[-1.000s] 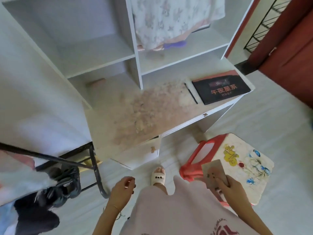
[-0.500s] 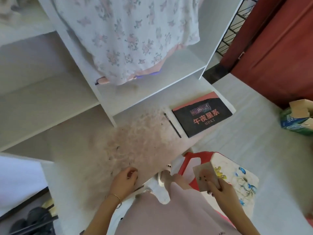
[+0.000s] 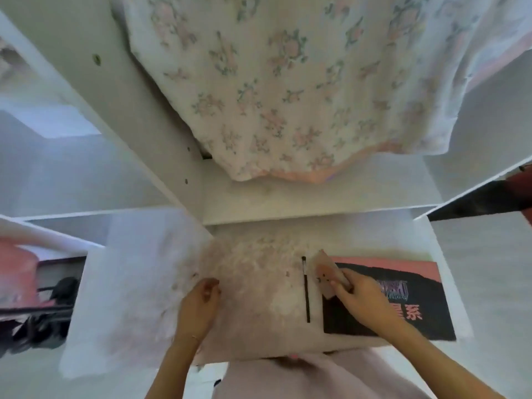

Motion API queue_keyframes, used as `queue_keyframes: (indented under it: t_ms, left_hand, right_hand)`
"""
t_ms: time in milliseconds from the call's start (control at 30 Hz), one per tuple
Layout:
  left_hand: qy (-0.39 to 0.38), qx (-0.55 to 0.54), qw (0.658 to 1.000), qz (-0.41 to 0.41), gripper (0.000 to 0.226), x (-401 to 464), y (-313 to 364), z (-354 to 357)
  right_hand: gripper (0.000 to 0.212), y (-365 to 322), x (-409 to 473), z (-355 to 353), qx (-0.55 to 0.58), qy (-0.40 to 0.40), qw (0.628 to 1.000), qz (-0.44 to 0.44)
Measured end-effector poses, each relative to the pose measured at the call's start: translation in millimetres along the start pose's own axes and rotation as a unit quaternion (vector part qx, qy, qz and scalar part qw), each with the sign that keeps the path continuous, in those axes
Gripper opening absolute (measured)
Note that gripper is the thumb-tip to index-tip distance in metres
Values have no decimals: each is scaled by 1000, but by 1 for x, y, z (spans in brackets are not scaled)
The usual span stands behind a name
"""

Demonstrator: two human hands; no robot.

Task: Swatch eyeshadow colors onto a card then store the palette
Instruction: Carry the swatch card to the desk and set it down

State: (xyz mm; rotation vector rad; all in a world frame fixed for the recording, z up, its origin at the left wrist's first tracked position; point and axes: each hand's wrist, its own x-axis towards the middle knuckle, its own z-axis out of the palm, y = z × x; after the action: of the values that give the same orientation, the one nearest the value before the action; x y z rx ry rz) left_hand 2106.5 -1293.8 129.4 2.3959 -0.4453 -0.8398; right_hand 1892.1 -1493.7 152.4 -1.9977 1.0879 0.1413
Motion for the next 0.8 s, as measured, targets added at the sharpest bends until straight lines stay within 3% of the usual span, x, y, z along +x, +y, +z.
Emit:
queue_keyframes:
  t_ms: [200, 367, 600, 800]
  left_hand:
    - [87, 69, 989, 102, 33, 4, 40, 66]
    - [98, 167, 976, 99, 49, 11, 32, 105]
    - [183, 288, 926, 164, 55, 21, -3, 133]
    - [215, 281, 921, 161, 64, 28, -14, 139]
  right_hand:
    - [21, -5, 49, -11, -22, -80, 995, -53]
    - [15, -13, 83, 1, 2, -113, 986, -121]
    - [16, -5, 109, 31, 64, -68, 963, -252]
    - [16, 29, 89, 30, 115, 37, 944, -308]
